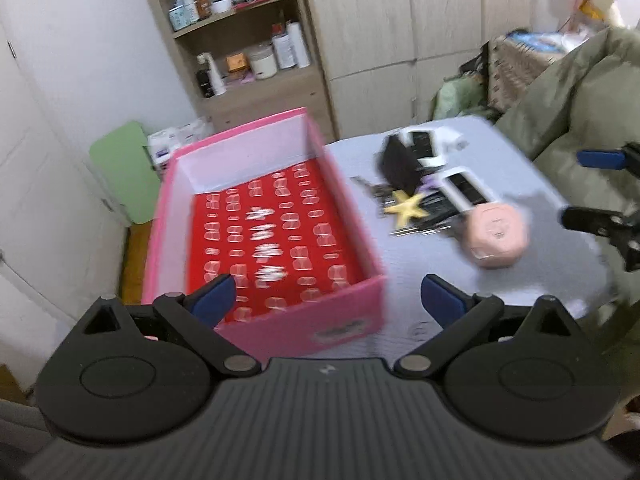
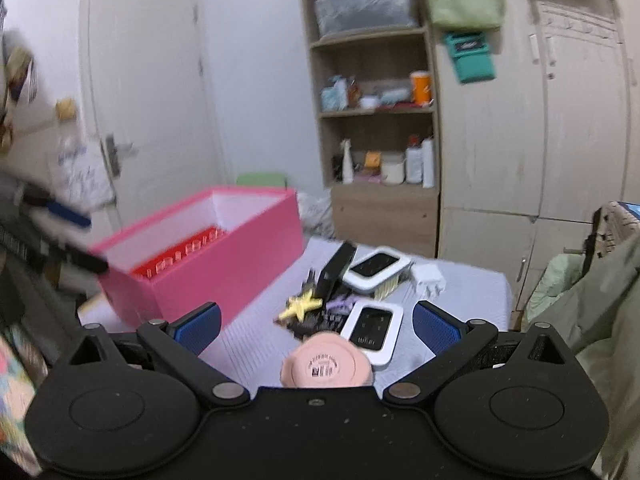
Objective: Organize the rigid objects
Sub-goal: 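Clamp the pink box wall with the left tool while the right tool grasps the pink round case, then carry the pink round case into the pink box and open the right tool, then grasp the black phone-like device on the table with the right tool, then lower the black device into the box beside the pink case, release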
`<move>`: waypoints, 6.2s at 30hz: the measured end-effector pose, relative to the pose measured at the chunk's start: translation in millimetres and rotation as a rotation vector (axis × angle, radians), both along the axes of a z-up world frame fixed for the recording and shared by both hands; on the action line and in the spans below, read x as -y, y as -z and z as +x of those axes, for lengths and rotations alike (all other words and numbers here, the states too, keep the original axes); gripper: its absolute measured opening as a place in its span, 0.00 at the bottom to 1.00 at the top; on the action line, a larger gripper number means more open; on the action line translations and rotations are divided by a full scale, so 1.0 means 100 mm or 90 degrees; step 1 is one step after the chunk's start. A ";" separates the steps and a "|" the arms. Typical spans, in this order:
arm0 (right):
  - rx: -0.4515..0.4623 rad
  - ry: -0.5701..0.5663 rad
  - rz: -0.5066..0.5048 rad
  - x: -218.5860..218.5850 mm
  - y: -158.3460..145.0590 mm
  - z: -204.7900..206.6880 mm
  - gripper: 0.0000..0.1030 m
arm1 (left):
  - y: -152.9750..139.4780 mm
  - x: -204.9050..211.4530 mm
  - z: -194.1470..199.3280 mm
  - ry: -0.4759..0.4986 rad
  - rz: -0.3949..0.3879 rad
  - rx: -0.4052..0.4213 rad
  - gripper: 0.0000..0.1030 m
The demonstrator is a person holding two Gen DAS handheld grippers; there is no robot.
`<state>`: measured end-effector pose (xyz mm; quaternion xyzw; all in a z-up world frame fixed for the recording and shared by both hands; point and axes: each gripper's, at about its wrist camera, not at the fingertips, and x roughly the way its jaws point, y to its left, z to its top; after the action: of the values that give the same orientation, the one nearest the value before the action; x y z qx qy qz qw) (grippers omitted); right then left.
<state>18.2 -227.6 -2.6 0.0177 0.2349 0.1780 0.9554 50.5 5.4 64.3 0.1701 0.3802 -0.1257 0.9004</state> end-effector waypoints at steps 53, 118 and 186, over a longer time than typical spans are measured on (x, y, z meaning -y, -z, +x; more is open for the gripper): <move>-0.079 -0.240 -0.053 -1.21 -0.80 1.58 0.84 | 0.65 -1.18 1.63 -0.081 0.000 -0.087 0.05; -0.181 -0.076 -0.156 -0.51 -0.49 1.89 0.88 | 0.81 -1.15 1.98 -0.129 -0.024 -0.107 0.04; -0.108 -0.221 -0.471 -2.28 -0.07 2.27 0.22 | 0.81 -1.18 1.97 -0.122 -0.040 -0.104 0.05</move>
<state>245.3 0.5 4.3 -0.3519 0.3603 0.2384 0.8304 247.5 123.6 -16.9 0.0936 0.4625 -0.0646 0.8793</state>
